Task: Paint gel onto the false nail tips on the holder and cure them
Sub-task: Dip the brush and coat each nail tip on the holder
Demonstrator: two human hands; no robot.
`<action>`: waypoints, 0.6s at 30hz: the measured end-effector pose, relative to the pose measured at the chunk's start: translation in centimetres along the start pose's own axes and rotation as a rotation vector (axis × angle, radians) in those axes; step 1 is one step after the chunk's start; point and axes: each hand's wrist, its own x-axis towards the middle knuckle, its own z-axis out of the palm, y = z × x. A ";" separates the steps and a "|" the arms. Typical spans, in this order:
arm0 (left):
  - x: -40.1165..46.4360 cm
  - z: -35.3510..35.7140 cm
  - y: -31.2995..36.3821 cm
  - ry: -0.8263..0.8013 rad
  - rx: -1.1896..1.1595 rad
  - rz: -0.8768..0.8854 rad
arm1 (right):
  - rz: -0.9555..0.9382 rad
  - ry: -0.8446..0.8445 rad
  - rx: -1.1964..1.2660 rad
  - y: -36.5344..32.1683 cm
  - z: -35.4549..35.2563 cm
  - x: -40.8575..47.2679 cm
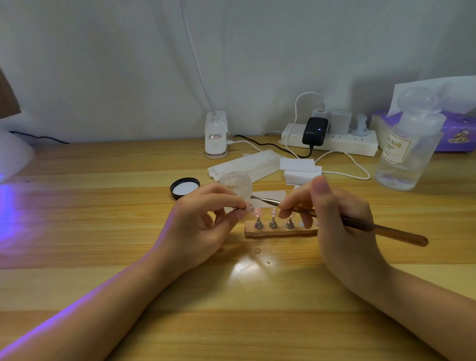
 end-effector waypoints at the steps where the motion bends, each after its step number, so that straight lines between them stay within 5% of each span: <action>1: 0.0 0.0 0.0 0.000 -0.003 -0.002 | 0.001 -0.013 -0.021 0.0 0.1 0.0; 18: 0.1 0.1 0.5 0.084 -0.067 -0.057 | 0.001 0.025 0.004 0.0 0.0 -0.1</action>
